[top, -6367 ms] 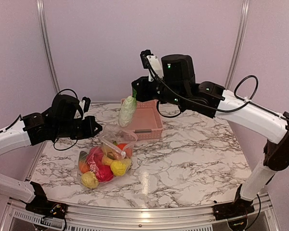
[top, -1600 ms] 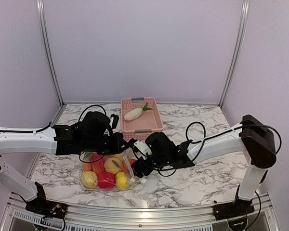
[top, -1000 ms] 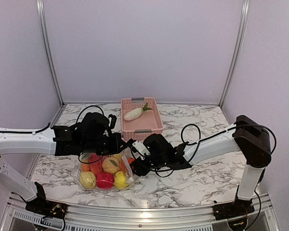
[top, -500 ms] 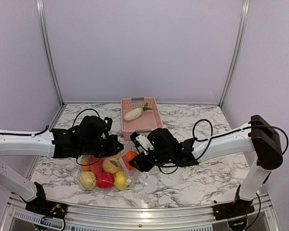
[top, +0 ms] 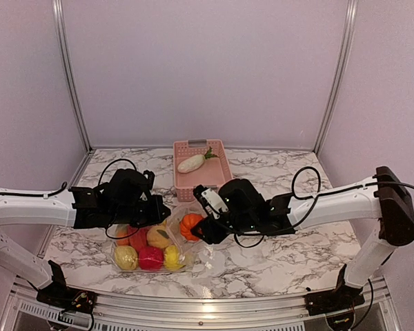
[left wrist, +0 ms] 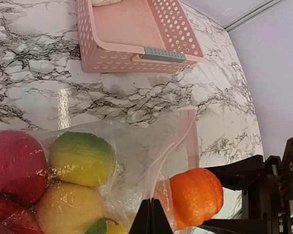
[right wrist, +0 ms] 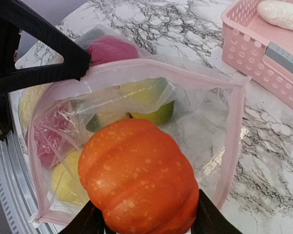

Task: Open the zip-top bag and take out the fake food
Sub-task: Pick up the fake vegetable from the zipper food storage bag.

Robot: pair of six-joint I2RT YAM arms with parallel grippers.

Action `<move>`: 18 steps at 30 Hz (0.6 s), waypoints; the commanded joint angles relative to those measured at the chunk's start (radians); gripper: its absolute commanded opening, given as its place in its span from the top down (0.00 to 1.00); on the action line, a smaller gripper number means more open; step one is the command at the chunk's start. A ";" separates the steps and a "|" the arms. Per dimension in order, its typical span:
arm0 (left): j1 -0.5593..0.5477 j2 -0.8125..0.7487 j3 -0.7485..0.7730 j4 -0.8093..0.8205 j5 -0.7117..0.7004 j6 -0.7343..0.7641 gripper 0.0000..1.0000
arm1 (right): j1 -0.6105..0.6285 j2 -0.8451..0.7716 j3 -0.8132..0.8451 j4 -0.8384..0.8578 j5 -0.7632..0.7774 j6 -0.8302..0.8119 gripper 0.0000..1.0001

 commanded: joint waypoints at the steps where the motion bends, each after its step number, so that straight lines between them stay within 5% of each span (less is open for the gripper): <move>1: 0.014 -0.019 -0.030 0.024 0.000 0.001 1.00 | 0.011 -0.049 0.024 -0.041 0.007 0.009 0.64; 18: 0.039 -0.020 -0.084 0.064 0.029 -0.003 1.00 | 0.009 -0.113 0.106 -0.118 -0.081 0.039 0.65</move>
